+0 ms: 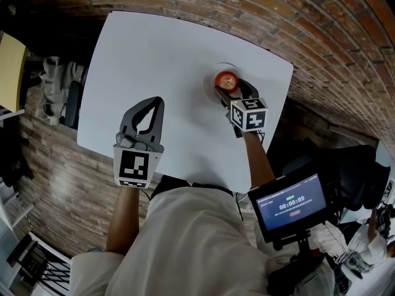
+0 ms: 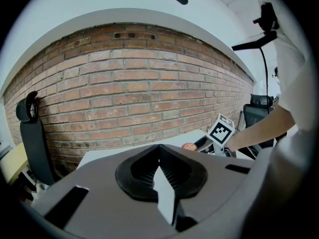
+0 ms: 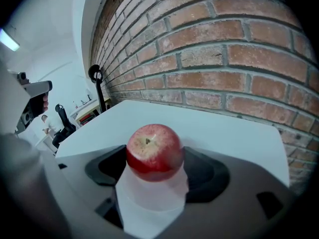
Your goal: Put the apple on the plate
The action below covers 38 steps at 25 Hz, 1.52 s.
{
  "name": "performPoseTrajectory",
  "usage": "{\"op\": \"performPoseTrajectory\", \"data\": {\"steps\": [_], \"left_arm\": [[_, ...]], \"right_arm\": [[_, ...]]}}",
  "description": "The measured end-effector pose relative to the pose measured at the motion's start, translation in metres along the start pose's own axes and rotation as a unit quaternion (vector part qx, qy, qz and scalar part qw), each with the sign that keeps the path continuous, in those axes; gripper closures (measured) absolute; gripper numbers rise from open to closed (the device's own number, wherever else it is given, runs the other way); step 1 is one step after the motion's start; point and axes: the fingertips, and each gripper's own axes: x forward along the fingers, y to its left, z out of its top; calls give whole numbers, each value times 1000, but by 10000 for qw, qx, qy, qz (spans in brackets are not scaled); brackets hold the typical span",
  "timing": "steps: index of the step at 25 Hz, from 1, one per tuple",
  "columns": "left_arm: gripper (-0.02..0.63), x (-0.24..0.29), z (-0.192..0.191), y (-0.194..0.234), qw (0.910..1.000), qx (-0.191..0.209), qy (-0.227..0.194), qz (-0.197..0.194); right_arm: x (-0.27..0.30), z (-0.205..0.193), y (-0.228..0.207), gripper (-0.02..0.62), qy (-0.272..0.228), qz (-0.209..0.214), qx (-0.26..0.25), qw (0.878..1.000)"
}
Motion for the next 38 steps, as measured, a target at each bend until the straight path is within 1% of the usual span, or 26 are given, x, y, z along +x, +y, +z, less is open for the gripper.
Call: {"op": "performPoseTrajectory", "data": {"steps": [13,20,29,38], "left_arm": [[601,0,-1,1,10000,17,43,-9],[601,1,-2,1,10000,9,54,-16],[601,3,-5,1,10000,-4,65,-22],[601,0,-2,0,10000,8,49,-12]], "right_arm": [[4,2,0,238,-52,4,39,10000],[5,2,-1,236,-135,-84,66,9999],[6,-3,-3,236,-87,43,138,9999],[1,-4,-2,236,-78,41,145,9999]]}}
